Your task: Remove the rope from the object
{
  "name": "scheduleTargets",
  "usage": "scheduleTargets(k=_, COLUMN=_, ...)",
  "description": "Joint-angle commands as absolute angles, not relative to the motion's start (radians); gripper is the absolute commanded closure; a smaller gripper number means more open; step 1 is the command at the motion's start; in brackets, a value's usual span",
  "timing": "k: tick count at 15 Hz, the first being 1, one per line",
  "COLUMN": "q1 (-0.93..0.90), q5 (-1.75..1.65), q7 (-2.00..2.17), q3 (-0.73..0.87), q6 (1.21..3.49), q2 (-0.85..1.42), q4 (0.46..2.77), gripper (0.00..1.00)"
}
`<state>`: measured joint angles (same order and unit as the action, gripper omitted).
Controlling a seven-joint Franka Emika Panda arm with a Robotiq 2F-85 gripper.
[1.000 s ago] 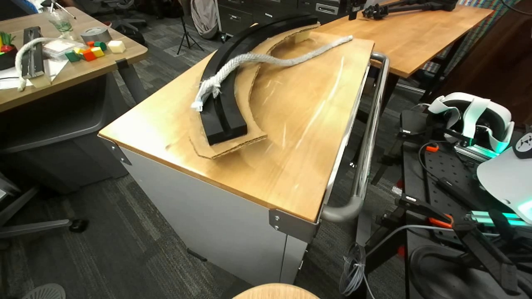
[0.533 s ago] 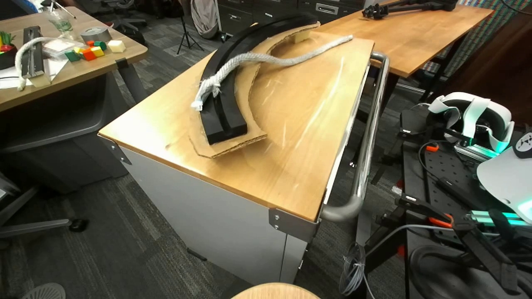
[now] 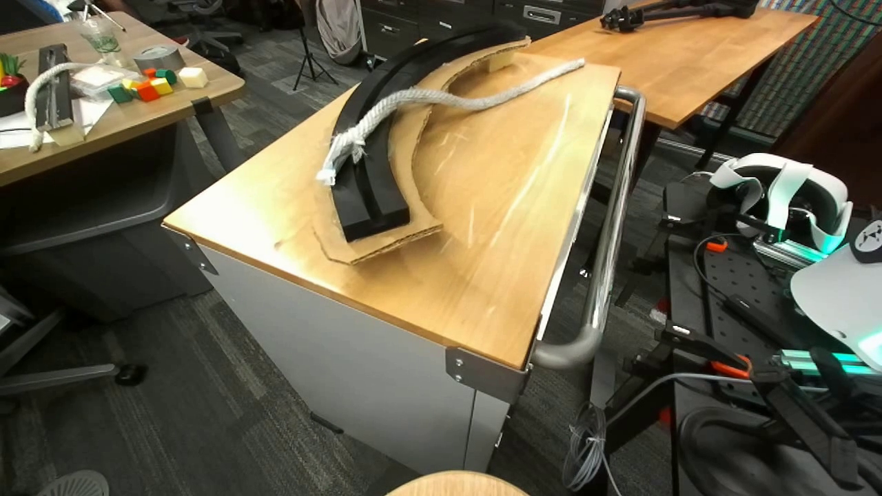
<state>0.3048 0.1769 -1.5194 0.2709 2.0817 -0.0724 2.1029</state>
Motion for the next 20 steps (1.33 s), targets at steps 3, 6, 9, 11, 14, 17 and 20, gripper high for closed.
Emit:
scheduleTargets(k=3, q1=0.159, q5=0.208, q7=-1.55, q3=0.181, q6=2.319, q2=-0.24, q4=2.323, gripper=0.0)
scheduleTargets(k=6, q1=0.043, q5=0.217, q7=-1.554, q3=0.109, q6=2.417, q2=-0.239, q4=2.366, gripper=0.0)
scheduleTargets(k=9, q1=-0.074, q5=0.307, q7=-1.607, q3=0.07, q6=2.58, q2=-0.161, q4=2.347, gripper=0.0)
scheduleTargets(k=11, q1=-0.065, q5=0.261, q7=-1.546, q3=0.069, q6=2.527, q2=-0.177, q4=2.35, gripper=0.0)
scheduleTargets(k=14, q1=-0.079, q5=0.272, q7=-1.556, q3=0.061, q6=2.559, q2=-0.152, q4=2.35, gripper=0.0)
scheduleTargets(k=17, q1=-0.096, q5=0.312, q7=-1.594, q3=0.06, q6=2.552, q2=-0.133, q4=2.328, gripper=0.0)
scheduleTargets(k=20, q1=-0.122, q5=0.335, q7=-1.594, q3=0.032, q6=2.542, q2=-0.09, q4=2.275, gripper=0.0)
